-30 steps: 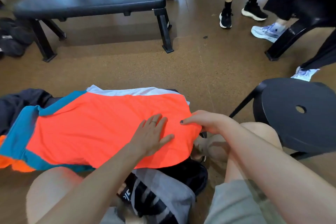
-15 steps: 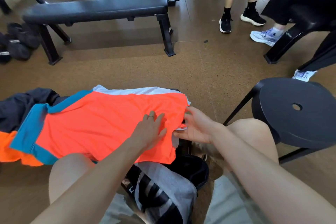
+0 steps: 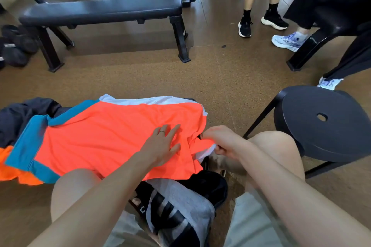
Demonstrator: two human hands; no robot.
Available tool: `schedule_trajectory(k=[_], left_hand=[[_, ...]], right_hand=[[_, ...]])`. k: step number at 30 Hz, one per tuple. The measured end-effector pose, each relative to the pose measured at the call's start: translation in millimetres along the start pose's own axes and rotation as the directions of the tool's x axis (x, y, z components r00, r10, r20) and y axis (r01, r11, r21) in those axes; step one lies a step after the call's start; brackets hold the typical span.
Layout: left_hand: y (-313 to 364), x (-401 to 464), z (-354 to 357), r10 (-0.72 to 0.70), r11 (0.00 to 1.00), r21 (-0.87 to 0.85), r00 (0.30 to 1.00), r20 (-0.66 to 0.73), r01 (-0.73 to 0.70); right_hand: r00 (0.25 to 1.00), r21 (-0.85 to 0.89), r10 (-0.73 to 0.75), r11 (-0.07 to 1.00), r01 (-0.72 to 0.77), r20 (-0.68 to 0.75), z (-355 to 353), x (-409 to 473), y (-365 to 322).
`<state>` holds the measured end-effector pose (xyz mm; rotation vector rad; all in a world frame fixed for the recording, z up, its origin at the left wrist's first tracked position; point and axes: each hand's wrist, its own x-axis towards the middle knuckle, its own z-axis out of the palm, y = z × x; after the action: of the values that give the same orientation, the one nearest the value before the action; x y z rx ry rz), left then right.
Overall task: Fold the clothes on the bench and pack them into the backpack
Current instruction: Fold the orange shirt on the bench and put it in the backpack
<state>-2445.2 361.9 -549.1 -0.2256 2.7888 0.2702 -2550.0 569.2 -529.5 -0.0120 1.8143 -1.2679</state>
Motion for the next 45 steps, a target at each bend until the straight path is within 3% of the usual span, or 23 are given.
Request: schedule_trajectory(k=[1,3,5,6,7,9,11,12,16,18,20,22,24,26,28,30,31,32,34,36,39,42,45], left_hand=[[-1,0,1,0.003,1.000,0.012,1.000,-0.001,-0.003],[-1,1,3,0.008,1.000,0.026,1.000,-0.015,-0.007],[-1,1,3,-0.007,0.999,0.040,0.998,-0.062,0.009],[0,1,3,-0.018,0.999,0.043,0.996,-0.083,0.022],[0,0,2,-0.028,0.999,0.042,0.995,-0.098,0.032],[0,-2,2,-0.040,0.998,0.052,0.993,-0.113,0.046],[4,-4,2,-0.041,0.995,0.081,0.989,-0.141,0.053],[6,-6,2,-0.028,0.994,0.100,0.987,-0.160,0.044],[13,-15,5,0.061,0.988,0.146,0.989,-0.137,-0.041],[10,-20,9,0.092,0.980,0.184,0.991,-0.098,-0.073],[1,-26,13,0.119,0.972,0.212,0.991,-0.063,-0.103],[-8,-31,18,0.142,0.962,0.239,0.989,-0.039,-0.129],[-14,-35,21,0.156,0.949,0.281,0.988,-0.012,-0.146],[-18,-39,25,0.144,0.942,0.299,0.989,0.037,-0.149],[-22,-43,27,0.146,0.940,0.303,0.987,0.063,-0.158],[-23,-46,26,0.146,0.936,0.306,0.984,0.106,-0.172],[-22,-48,24,0.138,0.934,0.311,0.980,0.140,-0.176],[-21,-48,20,0.129,0.932,0.315,0.978,0.166,-0.177],[-16,-44,11,0.119,0.937,0.307,0.980,0.161,-0.164],[-17,-32,2,0.085,0.964,0.243,0.991,0.101,-0.107],[-19,-4,-10,0.017,0.984,0.179,0.999,0.032,-0.022],[-23,21,-13,-0.040,0.987,0.154,0.998,0.040,0.033],[-33,34,-8,-0.069,0.986,0.156,0.994,0.083,0.055]], right_hand=[[0.999,-0.062,0.033,0.998,-0.032,0.012,-5,-4,4],[0.996,-0.362,0.088,0.928,-0.088,-0.017,-16,-5,12],[0.989,-0.733,0.059,0.666,-0.141,-0.136,-26,-3,16],[0.988,-0.819,0.038,0.555,-0.146,-0.150,-28,-3,17],[0.992,-0.834,0.033,0.539,-0.120,-0.121,-28,-2,15],[0.997,-0.735,0.080,0.675,-0.064,-0.014,-19,5,17],[0.986,-0.466,0.160,0.877,-0.116,0.056,-5,8,24],[0.985,-0.403,0.157,0.907,-0.118,0.065,2,7,29],[0.998,-0.470,-0.050,0.882,0.027,-0.037,16,2,49],[0.997,-0.308,-0.062,0.950,0.043,-0.052,14,0,54],[0.999,-0.026,0.037,0.999,-0.037,0.000,7,-5,52],[0.973,0.204,0.188,0.956,-0.212,0.132,-1,-13,47],[0.905,0.239,0.343,0.884,-0.402,0.252,-9,-14,47],[0.866,0.056,0.425,0.889,-0.454,0.265,-15,-11,53],[0.892,-0.392,0.432,0.850,-0.352,0.136,-19,-4,55],[0.959,-0.797,0.279,0.590,-0.129,0.051,-20,4,49],[0.988,-0.848,0.155,0.524,-0.073,0.011,-17,6,39],[0.998,-0.811,0.044,0.582,-0.057,-0.038,-15,12,31],[0.981,-0.503,-0.071,0.864,-0.029,-0.178,-10,29,14],[0.972,-0.168,0.000,0.985,-0.040,-0.233,-6,57,-2],[0.975,-0.002,0.103,0.994,-0.105,-0.198,-10,119,-1],[0.974,0.139,0.089,0.988,-0.060,-0.210,-17,178,12],[0.935,0.136,0.018,0.990,0.032,-0.354,-6,145,-32]])
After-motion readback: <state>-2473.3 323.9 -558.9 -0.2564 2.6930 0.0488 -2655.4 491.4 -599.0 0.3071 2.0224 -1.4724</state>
